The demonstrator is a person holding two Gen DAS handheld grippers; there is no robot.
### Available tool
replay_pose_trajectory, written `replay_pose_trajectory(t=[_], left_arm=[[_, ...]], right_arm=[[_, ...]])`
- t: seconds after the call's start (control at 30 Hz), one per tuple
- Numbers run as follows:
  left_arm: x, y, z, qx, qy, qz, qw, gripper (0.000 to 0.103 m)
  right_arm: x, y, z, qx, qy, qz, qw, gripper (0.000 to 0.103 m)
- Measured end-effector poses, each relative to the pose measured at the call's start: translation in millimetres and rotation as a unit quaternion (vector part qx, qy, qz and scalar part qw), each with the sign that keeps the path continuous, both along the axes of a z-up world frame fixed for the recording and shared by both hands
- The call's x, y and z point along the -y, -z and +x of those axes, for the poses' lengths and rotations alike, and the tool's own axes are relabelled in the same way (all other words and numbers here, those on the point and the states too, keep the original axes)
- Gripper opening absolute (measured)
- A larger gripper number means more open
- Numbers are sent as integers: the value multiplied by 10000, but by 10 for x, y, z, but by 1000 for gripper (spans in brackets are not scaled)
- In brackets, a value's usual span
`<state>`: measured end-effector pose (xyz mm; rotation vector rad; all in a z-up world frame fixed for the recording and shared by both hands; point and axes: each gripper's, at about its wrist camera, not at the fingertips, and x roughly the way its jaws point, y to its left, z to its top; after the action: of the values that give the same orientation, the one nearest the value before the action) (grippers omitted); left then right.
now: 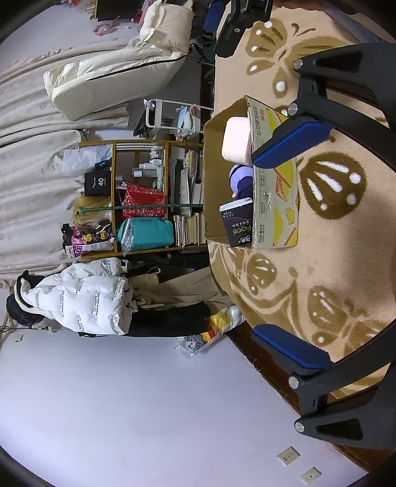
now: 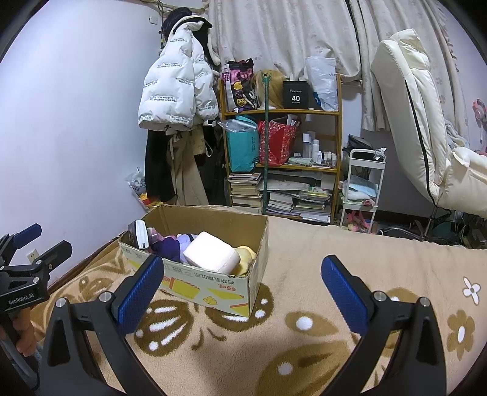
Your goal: Organize soft objects
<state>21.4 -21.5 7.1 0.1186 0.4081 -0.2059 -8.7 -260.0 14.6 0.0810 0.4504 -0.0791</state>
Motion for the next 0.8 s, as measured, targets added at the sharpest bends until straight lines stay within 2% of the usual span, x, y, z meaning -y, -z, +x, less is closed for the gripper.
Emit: replay_pose_trajectory(t=[0.8], left_arm=[[20,54,-13,-42,47,38,10000,101]], right_arm=[[61,27,12,-16,7,9,10000,103]])
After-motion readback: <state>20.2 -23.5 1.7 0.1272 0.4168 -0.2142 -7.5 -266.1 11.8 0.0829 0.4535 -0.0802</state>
